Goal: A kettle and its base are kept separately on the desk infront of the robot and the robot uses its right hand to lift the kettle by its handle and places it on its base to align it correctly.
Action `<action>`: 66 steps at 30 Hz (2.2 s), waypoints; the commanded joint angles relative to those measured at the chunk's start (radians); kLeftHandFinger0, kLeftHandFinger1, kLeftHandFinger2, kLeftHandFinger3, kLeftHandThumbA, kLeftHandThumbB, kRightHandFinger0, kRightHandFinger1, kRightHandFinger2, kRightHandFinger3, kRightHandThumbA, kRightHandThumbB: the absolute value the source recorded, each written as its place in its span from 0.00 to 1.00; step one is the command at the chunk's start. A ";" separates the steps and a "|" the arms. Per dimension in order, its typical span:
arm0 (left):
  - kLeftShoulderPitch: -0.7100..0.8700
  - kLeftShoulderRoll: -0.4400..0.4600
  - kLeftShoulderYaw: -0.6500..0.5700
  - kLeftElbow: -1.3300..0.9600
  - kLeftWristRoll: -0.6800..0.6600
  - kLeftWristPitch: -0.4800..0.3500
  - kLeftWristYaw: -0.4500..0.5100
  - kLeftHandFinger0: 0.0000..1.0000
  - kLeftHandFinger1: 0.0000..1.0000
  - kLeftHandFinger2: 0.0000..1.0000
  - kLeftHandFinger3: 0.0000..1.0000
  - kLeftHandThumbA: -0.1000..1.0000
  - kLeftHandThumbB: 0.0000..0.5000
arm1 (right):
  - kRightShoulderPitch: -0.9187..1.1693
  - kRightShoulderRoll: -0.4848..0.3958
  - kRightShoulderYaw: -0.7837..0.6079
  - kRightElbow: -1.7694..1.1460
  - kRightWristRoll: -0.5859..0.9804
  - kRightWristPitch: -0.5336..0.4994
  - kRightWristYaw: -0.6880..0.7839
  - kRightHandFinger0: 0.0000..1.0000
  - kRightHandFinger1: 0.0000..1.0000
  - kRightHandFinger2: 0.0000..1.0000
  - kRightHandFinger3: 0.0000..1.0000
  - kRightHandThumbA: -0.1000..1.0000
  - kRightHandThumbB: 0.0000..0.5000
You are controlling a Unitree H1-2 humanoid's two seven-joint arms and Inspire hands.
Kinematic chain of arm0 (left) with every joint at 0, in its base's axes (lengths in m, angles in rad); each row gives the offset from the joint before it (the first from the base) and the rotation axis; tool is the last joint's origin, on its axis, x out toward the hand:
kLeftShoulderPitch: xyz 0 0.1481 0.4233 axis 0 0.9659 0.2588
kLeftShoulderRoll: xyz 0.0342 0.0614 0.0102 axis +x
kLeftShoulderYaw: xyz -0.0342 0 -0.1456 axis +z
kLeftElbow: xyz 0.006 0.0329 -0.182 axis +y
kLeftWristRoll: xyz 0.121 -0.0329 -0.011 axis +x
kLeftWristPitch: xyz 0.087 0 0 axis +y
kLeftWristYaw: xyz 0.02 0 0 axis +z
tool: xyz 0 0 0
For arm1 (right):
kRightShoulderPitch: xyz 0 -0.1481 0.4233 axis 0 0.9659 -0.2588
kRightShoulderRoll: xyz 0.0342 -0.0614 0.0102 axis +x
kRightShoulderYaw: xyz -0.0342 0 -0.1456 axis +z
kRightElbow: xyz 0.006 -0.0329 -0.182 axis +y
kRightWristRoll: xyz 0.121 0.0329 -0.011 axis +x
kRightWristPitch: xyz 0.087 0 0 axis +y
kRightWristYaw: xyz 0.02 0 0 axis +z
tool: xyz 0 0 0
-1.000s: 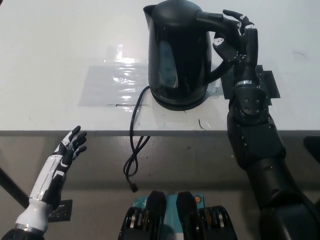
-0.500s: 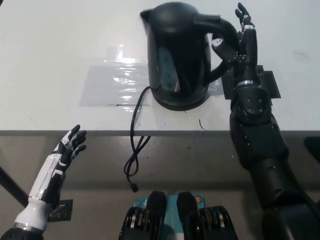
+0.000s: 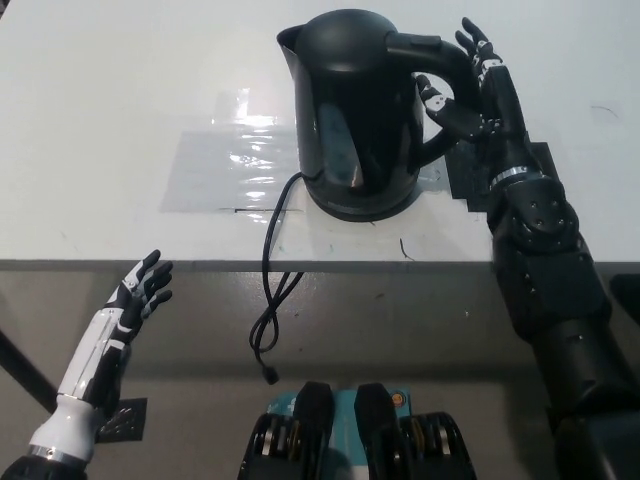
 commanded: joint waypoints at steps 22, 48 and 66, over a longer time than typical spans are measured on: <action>-0.023 0.015 0.002 -0.014 0.000 -0.005 -0.010 1.00 1.00 1.00 1.00 0.92 0.28 | 0.018 -0.070 -0.018 -0.145 0.144 0.005 0.235 1.00 1.00 1.00 1.00 0.76 1.00; -0.025 0.015 0.000 -0.016 0.009 0.000 -0.008 1.00 1.00 1.00 1.00 0.90 0.21 | 0.097 -0.129 -0.084 -0.327 0.283 0.144 0.316 1.00 1.00 1.00 1.00 0.67 1.00; -0.029 0.016 0.002 -0.009 -0.006 -0.001 -0.015 1.00 1.00 1.00 1.00 0.88 0.21 | 0.307 -0.217 -0.137 -0.741 0.458 0.231 0.425 1.00 1.00 1.00 1.00 0.74 1.00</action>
